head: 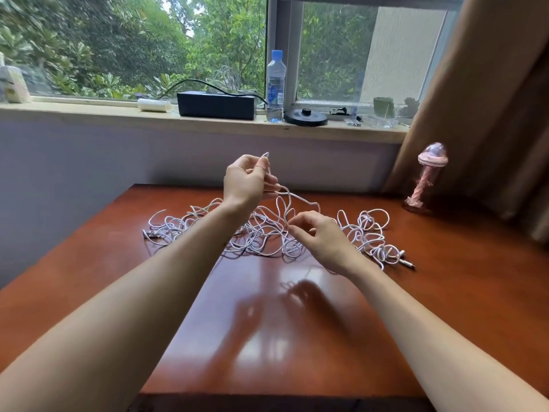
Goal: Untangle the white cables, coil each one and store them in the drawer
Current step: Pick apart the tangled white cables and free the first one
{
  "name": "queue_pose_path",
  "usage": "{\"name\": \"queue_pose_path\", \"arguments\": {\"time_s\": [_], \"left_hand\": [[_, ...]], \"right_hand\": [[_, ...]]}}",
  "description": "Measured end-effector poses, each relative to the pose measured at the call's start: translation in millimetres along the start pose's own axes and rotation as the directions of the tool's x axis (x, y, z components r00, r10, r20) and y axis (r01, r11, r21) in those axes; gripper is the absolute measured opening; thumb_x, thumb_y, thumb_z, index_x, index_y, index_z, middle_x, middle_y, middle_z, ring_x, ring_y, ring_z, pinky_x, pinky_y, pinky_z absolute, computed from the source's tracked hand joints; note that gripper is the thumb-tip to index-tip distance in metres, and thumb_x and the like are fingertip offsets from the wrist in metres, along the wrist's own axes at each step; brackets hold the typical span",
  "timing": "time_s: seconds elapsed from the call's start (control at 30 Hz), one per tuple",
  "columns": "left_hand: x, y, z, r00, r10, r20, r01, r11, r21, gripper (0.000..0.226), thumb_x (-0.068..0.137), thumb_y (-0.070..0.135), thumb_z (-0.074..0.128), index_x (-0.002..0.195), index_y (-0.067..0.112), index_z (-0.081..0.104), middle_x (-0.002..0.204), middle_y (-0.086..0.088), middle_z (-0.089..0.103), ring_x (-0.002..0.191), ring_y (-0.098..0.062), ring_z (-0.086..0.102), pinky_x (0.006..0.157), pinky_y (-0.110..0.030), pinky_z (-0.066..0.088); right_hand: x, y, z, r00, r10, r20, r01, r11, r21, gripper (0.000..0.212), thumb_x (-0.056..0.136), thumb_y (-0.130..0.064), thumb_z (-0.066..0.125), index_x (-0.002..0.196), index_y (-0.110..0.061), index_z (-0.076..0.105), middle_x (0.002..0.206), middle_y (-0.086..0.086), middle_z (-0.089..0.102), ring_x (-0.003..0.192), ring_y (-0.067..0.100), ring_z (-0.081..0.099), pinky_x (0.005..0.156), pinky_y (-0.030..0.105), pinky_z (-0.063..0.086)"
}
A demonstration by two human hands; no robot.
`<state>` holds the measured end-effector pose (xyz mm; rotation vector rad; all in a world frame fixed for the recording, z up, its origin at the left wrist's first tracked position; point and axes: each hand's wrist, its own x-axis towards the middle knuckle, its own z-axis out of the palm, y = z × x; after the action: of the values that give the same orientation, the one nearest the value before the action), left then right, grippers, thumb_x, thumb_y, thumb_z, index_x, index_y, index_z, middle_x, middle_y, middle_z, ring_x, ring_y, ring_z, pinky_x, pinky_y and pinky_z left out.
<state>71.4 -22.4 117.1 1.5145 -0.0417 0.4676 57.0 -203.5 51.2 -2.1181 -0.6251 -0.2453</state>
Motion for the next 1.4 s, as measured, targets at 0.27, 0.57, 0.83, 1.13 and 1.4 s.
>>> {"name": "queue_pose_path", "arguments": {"time_s": [0.27,0.57,0.83,1.13,1.4], "left_hand": [[1.3,-31.3,-8.2,0.98,0.196,-0.033,-0.15,0.839,0.524,0.038,0.095,0.023,0.056,0.133,0.02,0.05,0.118,-0.006,0.055,0.106,-0.022,0.059,0.097,-0.042,0.051],[-26.1,-26.7,9.3,0.91,0.158,0.383,-0.276,0.921,0.276,0.017,0.1,0.031,0.059,0.106,0.017,0.067,0.082,-0.004,0.074,0.076,-0.019,0.069,0.074,-0.038,0.056],[-20.1,-50.3,9.2,0.944,0.247,0.219,-0.323,0.828,0.458,0.016,0.09,0.042,0.06,0.089,0.028,0.069,0.08,0.009,0.07,0.079,-0.015,0.066,0.077,-0.044,0.055],[-49.8,-57.1,18.3,0.975,0.083,0.205,-0.133,0.96,0.246,0.042,0.102,0.046,0.041,0.085,0.019,0.067,0.079,-0.001,0.072,0.073,-0.019,0.068,0.071,-0.039,0.053],[-39.9,-29.5,36.8,0.932,-0.204,0.301,0.292,0.913,-0.286,0.04,0.107,0.043,0.042,0.134,0.018,0.057,0.136,0.001,0.064,0.114,-0.016,0.068,0.08,-0.03,0.057]], "right_hand": [[10.8,-1.3,-13.5,0.972,-0.119,-0.203,0.124,0.992,0.013,0.013,0.1,-0.016,0.064,0.108,-0.013,0.073,0.099,0.005,0.064,0.07,0.004,0.065,0.067,0.014,0.05],[32.6,-21.2,-33.0,0.956,-0.159,-0.246,0.176,0.983,0.047,0.015,0.091,-0.011,0.074,0.106,-0.013,0.071,0.09,0.001,0.068,0.067,0.01,0.066,0.066,0.023,0.055],[24.0,-7.7,-23.4,0.995,0.094,0.032,-0.1,0.937,0.335,0.025,0.093,-0.02,0.074,0.114,-0.009,0.067,0.099,0.013,0.075,0.083,0.012,0.07,0.071,0.027,0.057],[31.4,-16.1,-25.0,0.989,0.096,-0.111,-0.043,0.913,0.406,0.018,0.091,-0.008,0.074,0.106,-0.006,0.063,0.089,0.014,0.077,0.073,0.018,0.068,0.069,0.027,0.056],[20.7,-13.0,-13.8,0.993,0.081,-0.081,-0.045,0.927,0.373,0.033,0.09,-0.018,0.078,0.084,-0.014,0.046,0.081,0.017,0.071,0.068,0.026,0.07,0.063,0.04,0.056]]}}
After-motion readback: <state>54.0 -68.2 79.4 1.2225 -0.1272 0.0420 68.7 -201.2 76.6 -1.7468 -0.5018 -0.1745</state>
